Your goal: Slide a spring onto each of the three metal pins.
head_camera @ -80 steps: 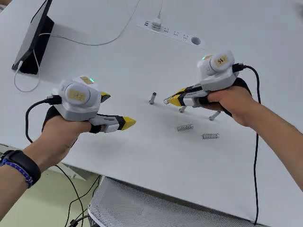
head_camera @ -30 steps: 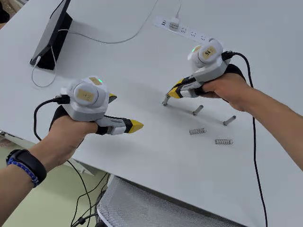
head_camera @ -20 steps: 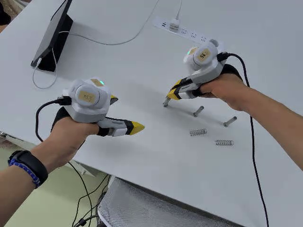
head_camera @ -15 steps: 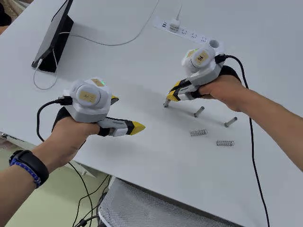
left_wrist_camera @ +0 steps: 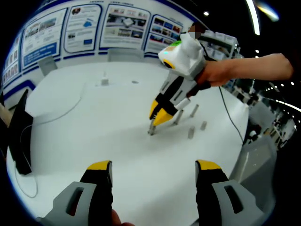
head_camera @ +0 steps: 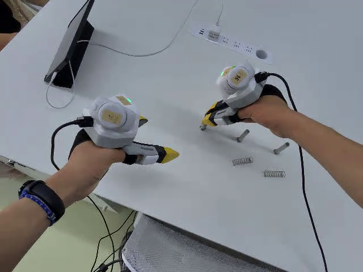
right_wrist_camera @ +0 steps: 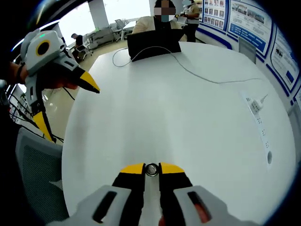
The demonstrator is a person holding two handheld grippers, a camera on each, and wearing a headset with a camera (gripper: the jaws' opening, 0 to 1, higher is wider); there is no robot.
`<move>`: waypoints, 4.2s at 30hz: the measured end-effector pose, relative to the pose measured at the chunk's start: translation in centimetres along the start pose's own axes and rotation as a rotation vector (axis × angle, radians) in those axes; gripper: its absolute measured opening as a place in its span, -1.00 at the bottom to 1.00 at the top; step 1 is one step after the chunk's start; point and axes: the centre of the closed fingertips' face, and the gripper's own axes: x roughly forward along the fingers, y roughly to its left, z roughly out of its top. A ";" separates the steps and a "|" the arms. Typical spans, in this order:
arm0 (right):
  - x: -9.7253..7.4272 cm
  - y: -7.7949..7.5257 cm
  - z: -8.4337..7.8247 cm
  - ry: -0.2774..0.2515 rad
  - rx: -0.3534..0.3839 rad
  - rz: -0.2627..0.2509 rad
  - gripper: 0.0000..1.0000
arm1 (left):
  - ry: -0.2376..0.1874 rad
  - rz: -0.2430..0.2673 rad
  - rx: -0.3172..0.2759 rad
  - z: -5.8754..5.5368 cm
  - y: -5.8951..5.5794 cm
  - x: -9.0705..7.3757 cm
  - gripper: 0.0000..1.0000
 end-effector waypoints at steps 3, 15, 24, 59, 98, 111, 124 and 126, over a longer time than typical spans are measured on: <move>0.3 0.0 -0.2 0.001 -0.001 0.001 -0.75 | -0.002 0.003 -0.002 0.1 0.1 0.0 0.46; 1.4 0.1 -0.8 -0.008 0.014 0.000 -0.74 | -0.008 0.010 -0.007 0.2 0.3 0.0 0.44; 0.8 0.2 -0.8 -0.016 0.001 -0.010 -0.60 | -0.009 0.014 -0.008 0.1 0.3 -0.3 0.44; -3.3 1.4 -1.8 -0.146 0.133 -0.115 0.17 | -0.022 0.021 -0.006 0.6 -0.2 -1.2 0.46; -8.9 4.9 -6.4 -0.314 0.302 -0.216 0.54 | -0.022 0.000 0.007 1.4 -2.5 0.0 0.49; -11.4 4.8 -9.7 -0.373 0.404 -0.282 0.61 | -0.014 -0.010 0.010 1.7 -3.8 0.6 0.50; -12.5 5.6 -13.4 -0.384 0.481 -0.302 0.67 | -0.002 -0.018 0.013 1.9 -4.7 1.5 0.52; -12.7 5.6 -13.9 -0.386 0.488 -0.304 0.67 | 0.001 -0.021 0.015 1.9 -4.9 1.6 0.52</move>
